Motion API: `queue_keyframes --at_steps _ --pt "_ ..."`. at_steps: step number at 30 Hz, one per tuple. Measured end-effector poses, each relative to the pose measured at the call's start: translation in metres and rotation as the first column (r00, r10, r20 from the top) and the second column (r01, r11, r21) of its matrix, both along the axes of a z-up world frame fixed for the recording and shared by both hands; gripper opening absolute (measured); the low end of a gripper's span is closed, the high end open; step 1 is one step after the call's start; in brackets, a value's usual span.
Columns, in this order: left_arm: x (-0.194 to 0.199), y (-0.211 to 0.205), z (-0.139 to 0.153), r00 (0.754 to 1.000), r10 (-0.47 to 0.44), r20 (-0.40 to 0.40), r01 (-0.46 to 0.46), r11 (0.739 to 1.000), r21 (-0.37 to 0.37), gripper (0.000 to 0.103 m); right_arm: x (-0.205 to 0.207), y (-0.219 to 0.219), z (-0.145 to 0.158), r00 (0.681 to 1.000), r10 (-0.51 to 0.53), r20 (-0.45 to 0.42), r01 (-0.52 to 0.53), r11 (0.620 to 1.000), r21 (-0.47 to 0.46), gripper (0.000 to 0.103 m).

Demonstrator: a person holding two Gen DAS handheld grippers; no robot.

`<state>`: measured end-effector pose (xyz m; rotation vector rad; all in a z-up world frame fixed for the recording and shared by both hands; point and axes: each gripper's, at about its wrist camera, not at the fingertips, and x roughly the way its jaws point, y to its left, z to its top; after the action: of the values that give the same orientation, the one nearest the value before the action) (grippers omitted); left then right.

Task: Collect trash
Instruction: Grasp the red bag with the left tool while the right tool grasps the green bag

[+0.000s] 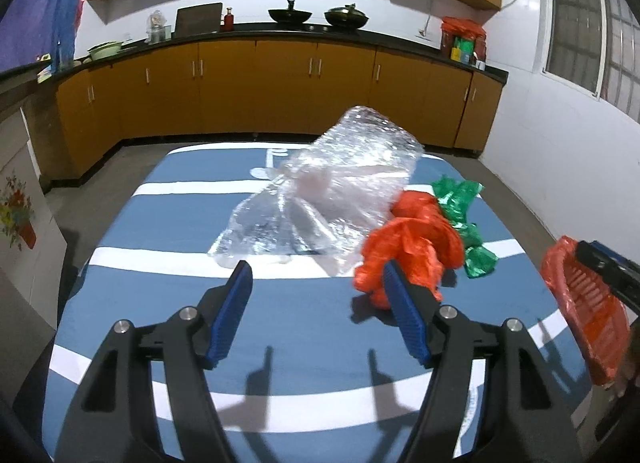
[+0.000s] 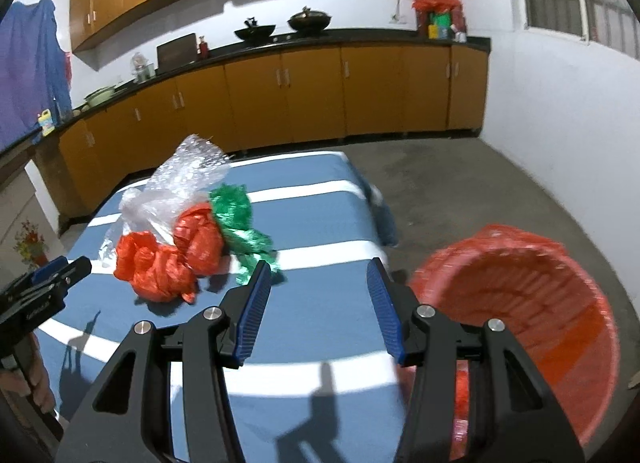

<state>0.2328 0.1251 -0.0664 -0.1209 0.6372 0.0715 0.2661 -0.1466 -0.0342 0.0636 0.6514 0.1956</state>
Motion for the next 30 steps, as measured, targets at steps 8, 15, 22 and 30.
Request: queue_keyframes --at_steps 8,15,22,30 --pt "0.008 0.012 0.001 1.0 0.001 0.019 -0.001 1.0 -0.017 0.07 0.059 0.041 -0.031 0.995 0.055 -0.087 -0.055 0.998 0.002 0.051" --pt "0.021 0.006 0.002 0.998 -0.05 0.042 0.051 0.999 -0.02 0.075 0.081 0.063 -0.044 0.984 0.122 -0.128 -0.125 0.992 -0.018 0.051" --pt "0.04 -0.01 -0.004 0.992 -0.124 0.024 0.125 0.992 -0.011 0.078 0.094 0.075 -0.054 0.967 0.16 -0.198 -0.168 0.985 -0.025 0.049" --pt "0.059 -0.037 -0.022 0.977 -0.209 -0.051 0.209 0.978 -0.012 0.078 0.075 0.051 -0.056 0.965 0.139 -0.224 -0.149 0.989 -0.027 0.032"
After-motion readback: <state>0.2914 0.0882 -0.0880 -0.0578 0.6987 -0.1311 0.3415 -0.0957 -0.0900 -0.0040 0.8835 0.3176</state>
